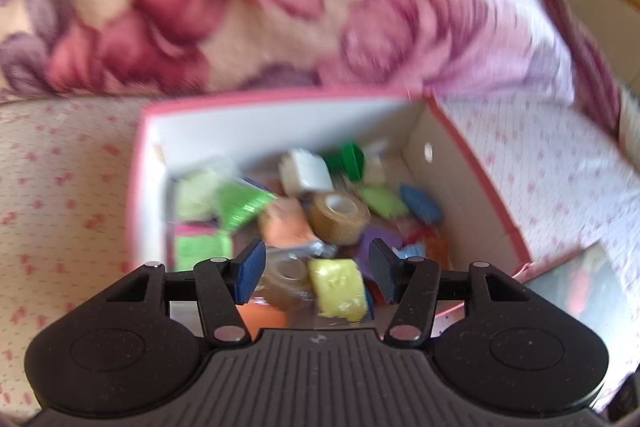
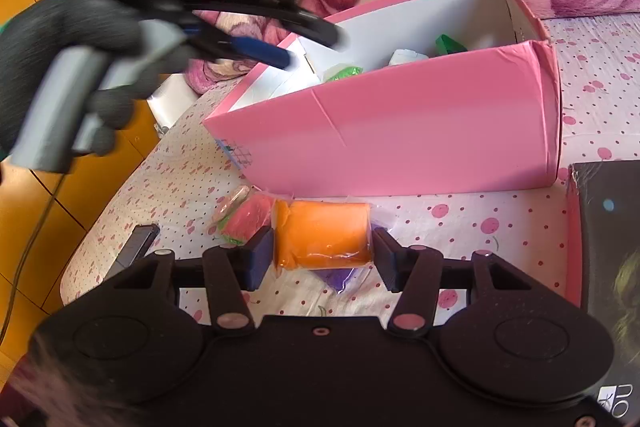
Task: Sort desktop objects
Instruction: 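Lower the yellow bag into the pink box and open the left tool while right lifts orange bag, then grasp the peach clay bag with the left tool while the right tool holds the orange bag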
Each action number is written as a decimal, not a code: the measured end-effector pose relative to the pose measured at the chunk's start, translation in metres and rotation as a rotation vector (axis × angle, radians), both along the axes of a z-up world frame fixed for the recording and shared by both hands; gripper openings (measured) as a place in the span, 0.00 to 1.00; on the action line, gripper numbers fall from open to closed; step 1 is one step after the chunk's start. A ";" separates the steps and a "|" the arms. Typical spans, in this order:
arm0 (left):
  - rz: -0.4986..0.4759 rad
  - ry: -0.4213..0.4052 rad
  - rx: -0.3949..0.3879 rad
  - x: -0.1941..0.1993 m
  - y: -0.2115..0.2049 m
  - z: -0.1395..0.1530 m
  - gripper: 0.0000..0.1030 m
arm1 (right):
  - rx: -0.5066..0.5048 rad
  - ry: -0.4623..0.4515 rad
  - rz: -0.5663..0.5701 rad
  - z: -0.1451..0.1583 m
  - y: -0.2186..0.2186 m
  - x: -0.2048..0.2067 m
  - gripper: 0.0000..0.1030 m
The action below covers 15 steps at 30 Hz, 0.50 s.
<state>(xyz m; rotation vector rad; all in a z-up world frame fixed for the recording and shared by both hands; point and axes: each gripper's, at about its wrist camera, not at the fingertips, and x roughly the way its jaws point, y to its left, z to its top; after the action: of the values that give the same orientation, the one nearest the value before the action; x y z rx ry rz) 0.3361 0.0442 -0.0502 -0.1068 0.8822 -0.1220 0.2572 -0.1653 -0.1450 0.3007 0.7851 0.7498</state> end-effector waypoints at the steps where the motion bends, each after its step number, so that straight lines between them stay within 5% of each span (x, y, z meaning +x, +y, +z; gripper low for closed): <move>1: 0.011 -0.033 -0.009 -0.011 0.009 0.009 0.54 | 0.002 0.001 -0.002 0.000 0.000 0.001 0.52; 7: 0.110 -0.134 -0.049 -0.074 0.060 0.040 0.54 | 0.009 0.001 -0.007 -0.002 -0.001 0.001 0.52; 15: 0.289 -0.137 -0.095 -0.122 0.102 -0.014 0.54 | 0.078 -0.051 0.012 0.008 -0.006 -0.010 0.52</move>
<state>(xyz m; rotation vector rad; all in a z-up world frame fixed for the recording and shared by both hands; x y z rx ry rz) 0.2140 0.1466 -0.0644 -0.3096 0.7161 0.0981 0.2477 -0.1712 -0.1371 0.3457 0.7116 0.7980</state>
